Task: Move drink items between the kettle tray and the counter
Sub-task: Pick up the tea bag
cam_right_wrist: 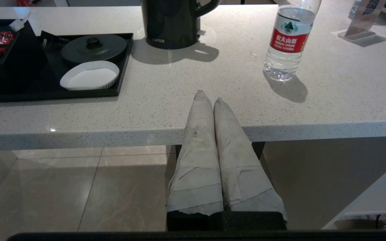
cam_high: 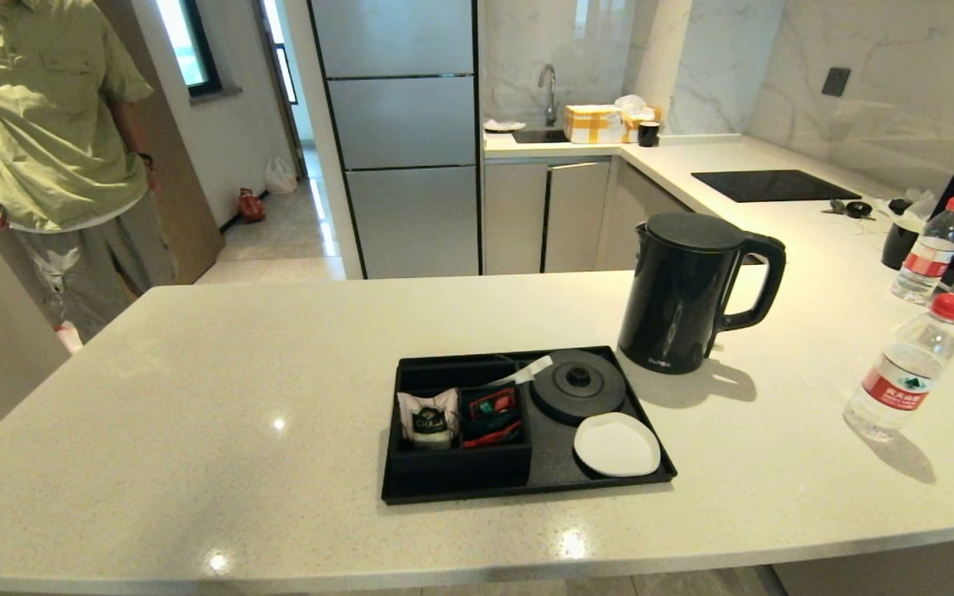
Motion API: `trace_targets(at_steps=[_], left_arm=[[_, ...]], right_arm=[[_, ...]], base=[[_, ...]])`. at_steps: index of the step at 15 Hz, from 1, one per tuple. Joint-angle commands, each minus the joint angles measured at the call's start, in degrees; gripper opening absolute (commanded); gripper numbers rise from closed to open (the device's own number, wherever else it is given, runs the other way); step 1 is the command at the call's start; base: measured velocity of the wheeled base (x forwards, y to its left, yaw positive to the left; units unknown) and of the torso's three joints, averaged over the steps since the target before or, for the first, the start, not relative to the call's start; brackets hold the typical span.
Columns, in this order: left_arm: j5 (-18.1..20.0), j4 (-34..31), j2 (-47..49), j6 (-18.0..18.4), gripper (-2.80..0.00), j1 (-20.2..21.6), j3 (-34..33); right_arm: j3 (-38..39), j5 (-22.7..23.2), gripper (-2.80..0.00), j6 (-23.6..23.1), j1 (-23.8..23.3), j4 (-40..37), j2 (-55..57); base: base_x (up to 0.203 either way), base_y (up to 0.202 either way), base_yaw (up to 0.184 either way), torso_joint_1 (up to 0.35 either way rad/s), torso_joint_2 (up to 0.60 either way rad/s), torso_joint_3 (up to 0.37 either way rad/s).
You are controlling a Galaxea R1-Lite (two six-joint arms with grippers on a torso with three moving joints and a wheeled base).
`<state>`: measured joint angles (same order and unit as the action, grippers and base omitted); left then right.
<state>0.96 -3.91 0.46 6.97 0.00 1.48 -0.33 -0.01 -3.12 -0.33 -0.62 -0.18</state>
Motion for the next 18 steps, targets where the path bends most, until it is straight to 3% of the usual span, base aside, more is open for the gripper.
trace_targets(at_steps=[1, 3, 5, 6, 8, 10, 15, 18], left_arm=[[0.05, -0.26, 1.38, 1.21, -2.8, 0.0, 0.43], [-0.35, -0.11, 4.34, 0.69, -2.8, 0.06, 4.32], [-0.74, -0.52, 13.32, -1.8, -2.8, 0.27, 16.25], [-1.11, -1.99, 19.5, -2.9, -2.8, 0.45, 25.51], [-1.51, -10.92, 35.5, -4.24, -2.8, 0.62, 41.33], [-0.13, -22.37, 51.21, -4.59, -2.8, 0.17, 52.62], [0.79, -38.87, 83.75, 1.41, -2.8, -3.41, 72.79], [3.49, -41.86, 93.3, 3.8, -2.8, -11.56, 87.69]], right_arm=[[-0.02, 0.01, -2.8, -0.05, -0.02, 0.01, 0.18], [-0.02, 0.01, -2.8, -0.05, -0.02, 0.01, 0.18], [-0.02, 0.01, -2.8, -0.05, -0.02, 0.01, 0.18], [-0.02, 0.01, -2.8, -0.05, -0.02, 0.01, 0.18], [-0.02, 0.01, -2.8, -0.05, -0.02, 0.01, 0.18], [-0.02, 0.01, -2.8, -0.05, -0.02, 0.01, 0.18], [-0.02, 0.01, -2.8, -0.05, -0.02, 0.01, 0.18], [-0.02, 0.01, -2.8, -0.05, -0.02, 0.01, 0.18]], base=[[0.0, 0.0, 0.0, 0.0, 0.0, 0.0], [0.0, 0.0, 0.0, 0.0, 0.0, 0.0], [0.0, 0.0, 0.0, 0.0, 0.0, 0.0], [0.0, 0.0, 0.0, 0.0, 0.0, 0.0], [0.0, 0.0, 0.0, 0.0, 0.0, 0.0], [0.0, 0.0, 0.0, 0.0, 0.0, 0.0], [0.0, 0.0, 0.0, 0.0, 0.0, 0.0], [0.0, 0.0, 0.0, 0.0, 0.0, 0.0]])
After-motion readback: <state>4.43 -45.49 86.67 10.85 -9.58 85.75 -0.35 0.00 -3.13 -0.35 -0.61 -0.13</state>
